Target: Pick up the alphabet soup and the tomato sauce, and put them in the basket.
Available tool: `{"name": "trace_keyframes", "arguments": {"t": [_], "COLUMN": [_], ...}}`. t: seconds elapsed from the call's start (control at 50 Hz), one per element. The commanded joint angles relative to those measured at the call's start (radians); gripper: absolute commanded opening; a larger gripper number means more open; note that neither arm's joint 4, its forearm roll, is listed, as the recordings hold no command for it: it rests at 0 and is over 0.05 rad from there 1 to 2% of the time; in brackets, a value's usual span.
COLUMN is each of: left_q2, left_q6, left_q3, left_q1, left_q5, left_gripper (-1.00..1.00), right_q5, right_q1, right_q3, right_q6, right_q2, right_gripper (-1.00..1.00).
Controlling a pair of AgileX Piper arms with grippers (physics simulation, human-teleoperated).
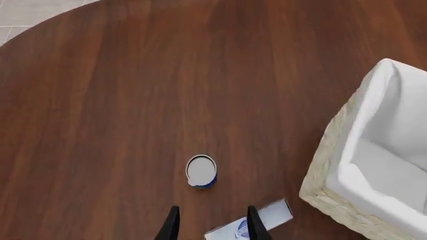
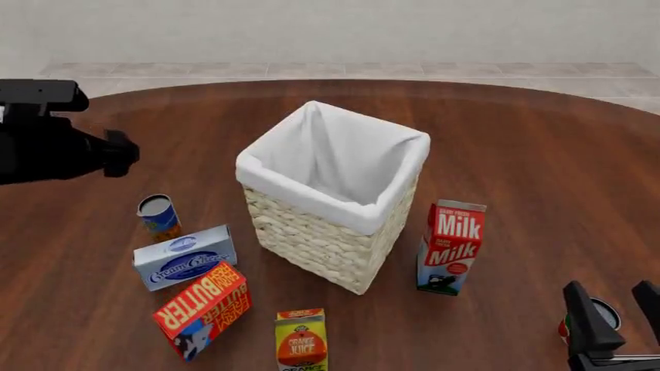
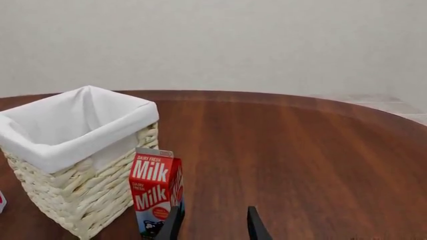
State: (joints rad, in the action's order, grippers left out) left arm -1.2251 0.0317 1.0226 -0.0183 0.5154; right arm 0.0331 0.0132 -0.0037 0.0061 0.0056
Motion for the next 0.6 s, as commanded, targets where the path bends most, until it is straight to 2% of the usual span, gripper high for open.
{"name": "trace_keyframes", "arguments": {"t": [0.02, 0.22, 0.36, 0.6], "left_q2": [-0.105, -0.180, -0.235, -0.278], "left_q6": [-0.035, -0.051, -0.016, -0.001], "left_q3": [0.018, 0.014, 0.020, 0.049], "left_q1": [0.010, 0.016, -0.022, -0.067], "left_q5": [-0.010, -0.052, -0.088, -0.110], "left_gripper": [1.00, 1.00, 1.00, 1.00], "right_q5": [-0.005, -0.028, -0.016, -0.032], "right_q1": [0.000, -0.001, -0.006, -0.012], "right_q3": [0.000, 0.001, 0.000, 0.000], "right_q6": [-0.002, -0.003, -0.002, -0.003], "right_q2": [0.009, 0.034, 0.020, 0.034], "right_gripper": [1.00, 1.00, 1.00, 1.00]}}
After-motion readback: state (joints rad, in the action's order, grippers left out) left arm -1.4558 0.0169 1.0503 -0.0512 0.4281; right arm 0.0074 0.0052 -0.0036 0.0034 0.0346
